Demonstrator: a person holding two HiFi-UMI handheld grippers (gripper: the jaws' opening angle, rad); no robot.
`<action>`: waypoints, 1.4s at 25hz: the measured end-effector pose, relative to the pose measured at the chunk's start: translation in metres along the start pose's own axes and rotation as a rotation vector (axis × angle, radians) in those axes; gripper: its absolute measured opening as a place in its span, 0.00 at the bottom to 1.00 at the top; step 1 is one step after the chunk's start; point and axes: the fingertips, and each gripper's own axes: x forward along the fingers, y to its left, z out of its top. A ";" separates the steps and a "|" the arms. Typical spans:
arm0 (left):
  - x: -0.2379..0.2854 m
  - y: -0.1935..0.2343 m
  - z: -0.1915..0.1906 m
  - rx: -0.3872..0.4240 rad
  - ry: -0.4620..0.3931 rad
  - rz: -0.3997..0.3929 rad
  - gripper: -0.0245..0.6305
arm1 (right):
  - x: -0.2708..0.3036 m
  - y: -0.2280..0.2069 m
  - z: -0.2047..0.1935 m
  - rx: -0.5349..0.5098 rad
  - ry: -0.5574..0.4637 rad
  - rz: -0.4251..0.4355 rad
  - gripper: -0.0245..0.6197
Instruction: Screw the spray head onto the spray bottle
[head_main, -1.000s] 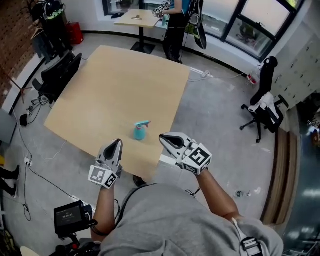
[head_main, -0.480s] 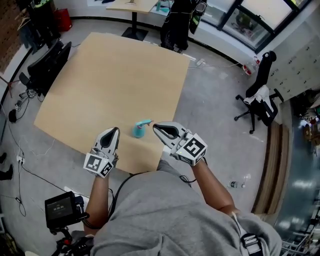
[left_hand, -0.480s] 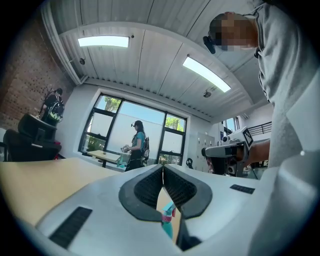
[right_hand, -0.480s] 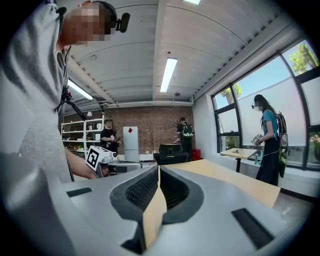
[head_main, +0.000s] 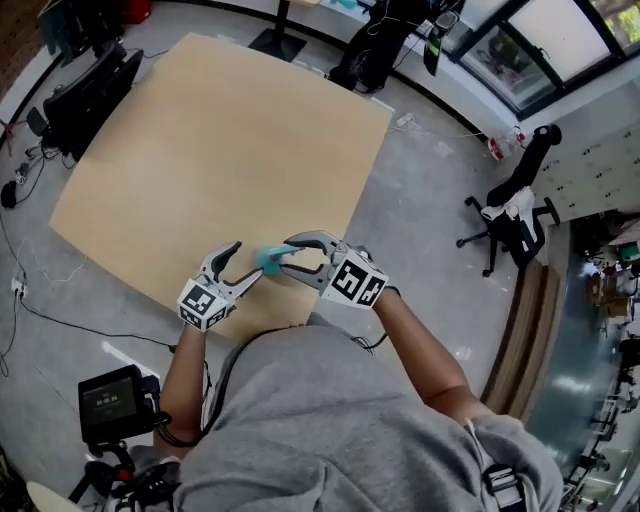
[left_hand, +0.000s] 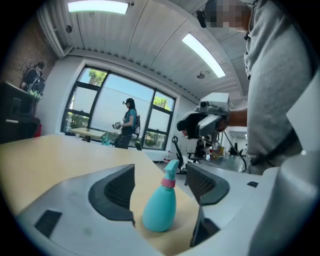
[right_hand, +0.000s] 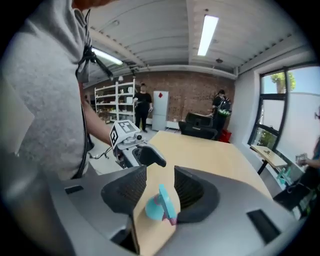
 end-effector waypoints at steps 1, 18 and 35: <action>0.007 -0.001 -0.010 0.012 0.026 -0.015 0.52 | 0.009 -0.001 -0.010 -0.032 0.052 0.032 0.28; 0.106 0.010 -0.153 0.111 0.222 -0.238 0.60 | 0.113 -0.002 -0.131 -0.314 0.571 0.337 0.24; 0.121 0.013 -0.140 0.071 0.172 -0.172 0.59 | 0.110 -0.012 -0.141 -0.001 0.781 0.324 0.23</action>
